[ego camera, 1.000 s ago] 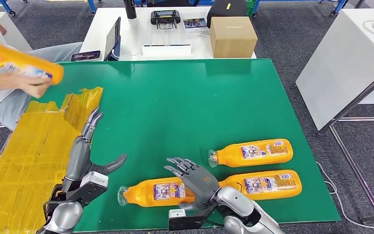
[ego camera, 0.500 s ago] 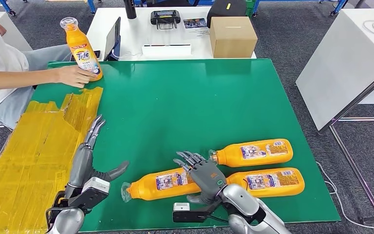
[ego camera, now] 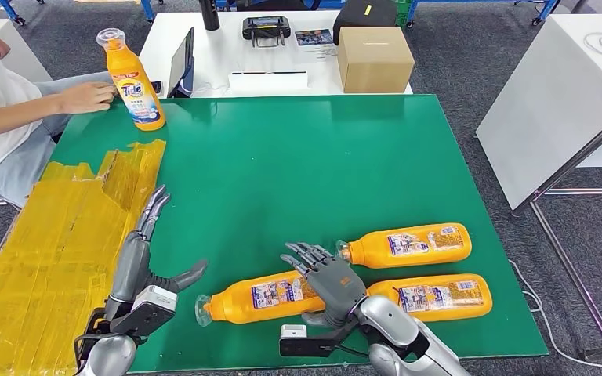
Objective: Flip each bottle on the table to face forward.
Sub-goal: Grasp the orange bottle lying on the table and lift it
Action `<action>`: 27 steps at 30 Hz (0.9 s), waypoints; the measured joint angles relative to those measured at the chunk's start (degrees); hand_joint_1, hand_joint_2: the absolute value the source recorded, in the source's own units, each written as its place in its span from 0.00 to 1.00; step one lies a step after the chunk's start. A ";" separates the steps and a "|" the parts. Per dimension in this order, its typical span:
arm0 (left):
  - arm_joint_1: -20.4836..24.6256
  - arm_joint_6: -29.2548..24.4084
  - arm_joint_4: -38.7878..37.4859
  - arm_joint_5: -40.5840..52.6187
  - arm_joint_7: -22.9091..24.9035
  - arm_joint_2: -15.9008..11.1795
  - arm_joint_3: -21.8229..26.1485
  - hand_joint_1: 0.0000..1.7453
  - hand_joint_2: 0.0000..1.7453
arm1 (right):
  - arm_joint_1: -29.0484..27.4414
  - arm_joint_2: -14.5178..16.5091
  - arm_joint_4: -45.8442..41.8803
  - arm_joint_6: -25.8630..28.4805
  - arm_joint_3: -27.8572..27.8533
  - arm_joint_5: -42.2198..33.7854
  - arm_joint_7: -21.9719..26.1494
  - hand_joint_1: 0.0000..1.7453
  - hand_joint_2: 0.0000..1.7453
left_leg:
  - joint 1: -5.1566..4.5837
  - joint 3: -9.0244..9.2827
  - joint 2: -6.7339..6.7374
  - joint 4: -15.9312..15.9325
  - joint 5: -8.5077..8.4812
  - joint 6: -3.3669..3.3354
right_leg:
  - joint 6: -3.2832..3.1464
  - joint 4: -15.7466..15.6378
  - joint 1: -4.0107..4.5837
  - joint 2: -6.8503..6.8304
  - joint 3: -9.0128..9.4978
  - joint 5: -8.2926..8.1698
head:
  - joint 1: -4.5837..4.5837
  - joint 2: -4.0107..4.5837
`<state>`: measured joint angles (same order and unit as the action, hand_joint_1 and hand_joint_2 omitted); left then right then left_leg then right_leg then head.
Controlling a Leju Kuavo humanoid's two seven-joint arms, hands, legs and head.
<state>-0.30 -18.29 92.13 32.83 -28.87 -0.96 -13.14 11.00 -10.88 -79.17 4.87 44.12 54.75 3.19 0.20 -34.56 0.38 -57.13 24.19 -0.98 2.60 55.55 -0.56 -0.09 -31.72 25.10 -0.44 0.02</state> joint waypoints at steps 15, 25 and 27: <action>-0.62 1.30 0.00 -1.13 -0.15 0.64 0.00 0.00 1.00 | -0.02 0.91 0.61 0.86 -2.16 4.73 -5.75 0.21 1.00 | 0.00 0.00 0.00 0.00 0.00 0.00 | 0.00 0.00 0.00 0.00 0.00 0.00 | 0.00 0.00; 1.85 2.57 -3.07 -3.42 -0.16 2.13 -0.52 0.00 1.00 | 8.63 5.08 18.37 -4.88 -2.94 5.79 -8.56 0.36 1.00 | 0.01 0.34 0.04 0.00 -0.03 -0.02 | 0.00 0.00 0.00 0.01 0.30 -0.01 | 0.00 0.00; 2.22 2.57 -3.68 -3.53 -0.18 2.27 -0.63 0.00 1.00 | 10.16 5.89 21.14 -4.85 -2.95 5.68 -8.35 0.53 1.00 | 0.01 0.44 0.05 0.00 -0.02 -0.01 | 0.00 -0.01 0.01 0.01 0.39 -0.01 | 0.01 0.00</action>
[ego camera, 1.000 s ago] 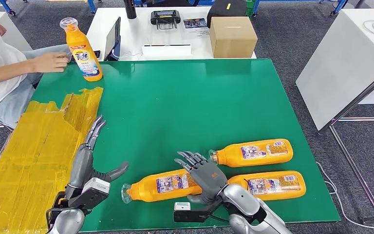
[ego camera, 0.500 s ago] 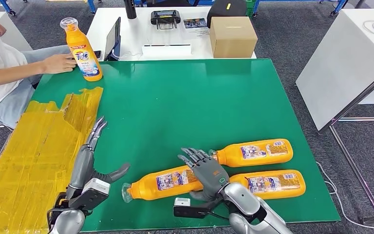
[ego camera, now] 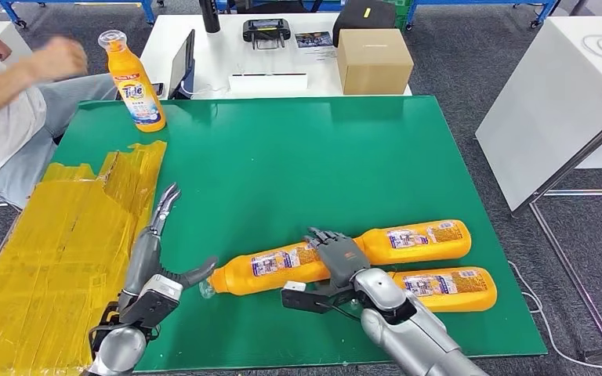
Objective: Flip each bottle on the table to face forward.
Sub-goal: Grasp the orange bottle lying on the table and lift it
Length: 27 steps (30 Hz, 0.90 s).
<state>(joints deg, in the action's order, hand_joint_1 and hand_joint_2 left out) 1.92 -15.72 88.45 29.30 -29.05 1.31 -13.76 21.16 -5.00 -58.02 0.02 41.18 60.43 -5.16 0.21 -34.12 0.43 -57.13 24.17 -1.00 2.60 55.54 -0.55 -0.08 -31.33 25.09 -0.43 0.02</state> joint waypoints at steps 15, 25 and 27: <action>0.40 -0.45 -1.16 -0.94 0.02 0.15 -1.87 0.00 1.00 | 3.26 2.68 6.74 2.14 -0.02 -1.59 0.57 1.00 1.00 | 0.00 0.36 0.01 0.00 0.01 -0.01 | 0.00 -0.02 -0.01 0.00 0.32 0.00 | -0.01 0.00; 0.39 -0.48 -1.28 -1.12 0.04 0.18 -1.89 0.00 1.00 | 3.24 2.99 6.87 2.71 -0.02 -1.31 0.58 1.00 1.00 | 0.00 0.36 0.01 0.00 0.01 -0.01 | 0.00 -0.02 -0.01 0.00 0.32 0.00 | -0.01 0.00; 0.38 -0.47 -1.29 -1.17 0.05 0.17 -1.88 0.00 1.00 | 3.21 3.13 6.89 3.08 -0.02 -1.13 0.60 1.00 1.00 | 0.00 0.35 0.01 0.01 0.01 0.00 | 0.00 -0.02 0.00 0.00 0.31 0.00 | -0.01 0.00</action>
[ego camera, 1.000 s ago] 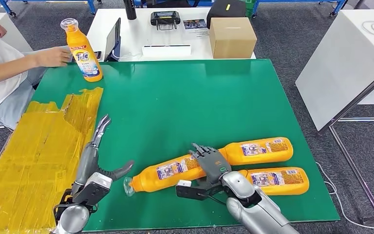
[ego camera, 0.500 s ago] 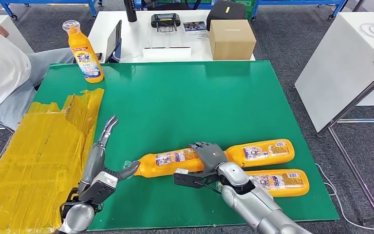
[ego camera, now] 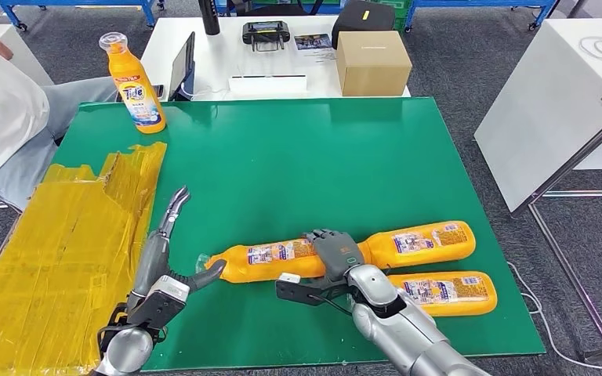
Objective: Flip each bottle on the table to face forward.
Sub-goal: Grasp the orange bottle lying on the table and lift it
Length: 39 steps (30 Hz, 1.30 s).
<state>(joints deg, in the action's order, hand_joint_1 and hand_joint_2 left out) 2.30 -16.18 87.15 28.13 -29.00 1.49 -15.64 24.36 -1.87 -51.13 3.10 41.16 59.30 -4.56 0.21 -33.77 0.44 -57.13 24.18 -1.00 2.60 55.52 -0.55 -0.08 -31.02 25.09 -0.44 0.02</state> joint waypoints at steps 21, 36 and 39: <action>-3.33 6.17 4.34 -9.53 -0.07 1.15 0.33 0.00 1.00 | -14.75 4.82 -19.61 26.45 -14.25 -2.09 6.53 1.00 1.00 | 0.00 -0.50 -0.11 0.01 0.01 0.01 | 0.00 0.01 0.00 -0.03 -0.39 0.01 | 0.00 0.00; -5.01 8.30 9.01 -35.60 -1.57 6.43 6.57 0.00 1.00 | -16.30 6.86 -21.10 27.42 -19.56 -5.49 8.25 1.00 1.00 | 0.00 -0.54 -0.08 0.00 0.01 0.01 | 0.00 0.01 0.01 -0.02 -0.43 0.01 | 0.00 0.00; -5.04 10.27 9.98 -41.56 0.62 7.79 9.04 0.00 1.00 | -16.27 7.27 -20.61 27.98 -20.05 -6.83 9.00 1.00 1.00 | 0.00 -0.54 -0.10 0.00 0.01 0.01 | 0.00 0.01 0.00 -0.03 -0.45 0.01 | 0.01 0.00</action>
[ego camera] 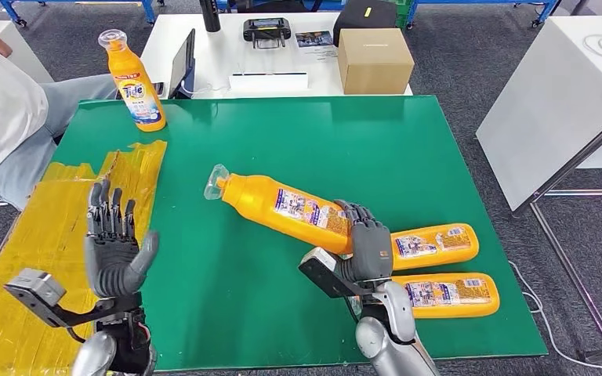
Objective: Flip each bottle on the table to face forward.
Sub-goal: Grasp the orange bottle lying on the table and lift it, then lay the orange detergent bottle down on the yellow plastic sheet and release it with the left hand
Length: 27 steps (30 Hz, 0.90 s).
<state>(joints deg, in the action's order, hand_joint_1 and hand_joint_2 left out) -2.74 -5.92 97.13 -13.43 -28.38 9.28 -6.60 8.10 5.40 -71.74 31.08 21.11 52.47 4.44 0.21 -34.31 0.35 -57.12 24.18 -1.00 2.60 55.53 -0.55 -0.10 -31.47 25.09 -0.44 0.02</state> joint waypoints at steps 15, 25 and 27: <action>4.63 9.33 -10.80 -7.67 11.01 -0.33 -1.77 0.00 1.00 | -0.54 1.05 0.26 -12.98 1.21 -23.64 12.23 1.00 1.00 | 0.00 -0.02 0.02 0.00 0.00 0.00 | 0.00 0.01 0.00 0.01 -0.02 0.00 | 0.00 0.00; 5.95 9.39 -13.44 -7.73 11.01 -0.58 -3.42 0.00 1.00 | -0.24 1.64 0.57 -14.15 3.71 -24.36 12.41 1.00 1.00 | 0.00 -0.05 0.02 0.00 0.00 0.00 | 0.00 0.00 -0.01 0.01 -0.04 0.00 | 0.00 0.00; 6.04 9.38 -13.72 -7.73 10.96 -0.66 -3.69 0.00 1.00 | 0.06 1.77 0.95 -14.45 4.43 -23.90 12.00 1.00 1.00 | 0.00 -0.04 0.02 0.00 0.00 0.00 | 0.00 0.00 -0.01 0.01 -0.04 0.00 | 0.00 0.00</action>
<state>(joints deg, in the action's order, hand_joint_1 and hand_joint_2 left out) 3.30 3.46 83.42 -21.16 -17.43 8.62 -10.29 8.15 7.17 -70.80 16.63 25.54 28.57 16.44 0.21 -34.35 0.37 -57.12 24.18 -1.00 2.60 55.54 -0.55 -0.10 -31.50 25.09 -0.44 0.02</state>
